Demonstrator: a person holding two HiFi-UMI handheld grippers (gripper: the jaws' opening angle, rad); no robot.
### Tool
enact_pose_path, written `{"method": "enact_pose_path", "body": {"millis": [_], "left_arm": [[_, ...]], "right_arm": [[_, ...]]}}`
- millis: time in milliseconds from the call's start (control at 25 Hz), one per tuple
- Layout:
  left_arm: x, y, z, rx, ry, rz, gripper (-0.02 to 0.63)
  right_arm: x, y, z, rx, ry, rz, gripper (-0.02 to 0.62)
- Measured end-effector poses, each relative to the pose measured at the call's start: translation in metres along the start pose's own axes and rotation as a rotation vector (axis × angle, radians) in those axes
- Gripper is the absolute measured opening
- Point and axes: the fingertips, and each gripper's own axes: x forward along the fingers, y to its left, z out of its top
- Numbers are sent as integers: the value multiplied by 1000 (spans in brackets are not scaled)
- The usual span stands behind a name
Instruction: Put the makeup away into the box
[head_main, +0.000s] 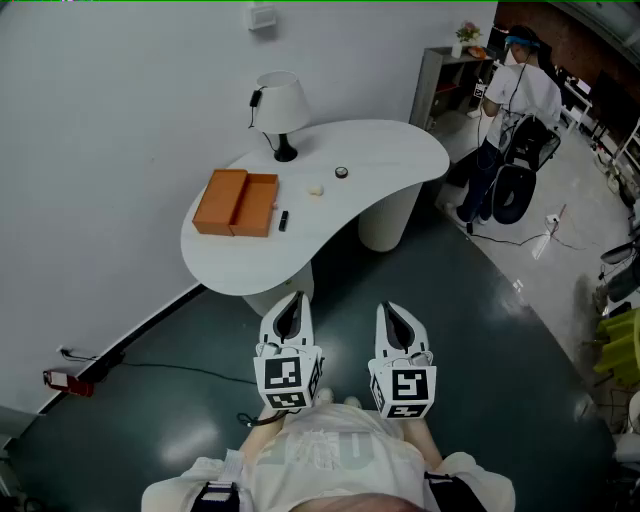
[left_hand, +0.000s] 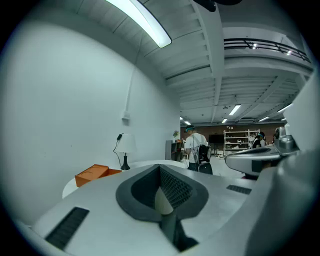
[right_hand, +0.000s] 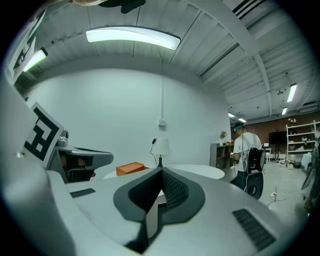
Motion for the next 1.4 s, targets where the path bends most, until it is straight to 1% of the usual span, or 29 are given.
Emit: {"method": "enact_pose_path", "body": {"millis": [360, 520, 680, 760, 880, 1040, 1080, 1160, 1280, 1400], "left_arm": [[1, 10, 2, -12, -7, -9, 8], [3, 23, 5, -17, -20, -8, 8], [9, 36, 9, -23, -36, -20, 8], [14, 43, 6, -26, -31, -29, 8], [17, 50, 0, -38, -13, -45, 8], [33, 62, -1, -78, -24, -53, 8], [38, 64, -2, -81, -23, -58, 8], [49, 67, -1, -60, -23, -58, 8], [68, 67, 1, -44, -41, -63, 8], [94, 66, 0, -29, -65, -64, 8]], "right_arm": [[10, 9, -2, -16, 14, 11, 5], [17, 16, -1, -27, 14, 7, 5], [26, 21, 5, 21, -23, -1, 5], [31, 25, 2, 39, -19, 1, 5], [35, 34, -3, 11, 4, -8, 5], [51, 38, -5, -25, 10, -6, 5], [55, 38, -5, -25, 8, 0, 5], [66, 36, -4, -36, 2, 8, 5], [89, 23, -1, -87, -20, -7, 5], [119, -3, -2, -134, -45, -48, 5]]}}
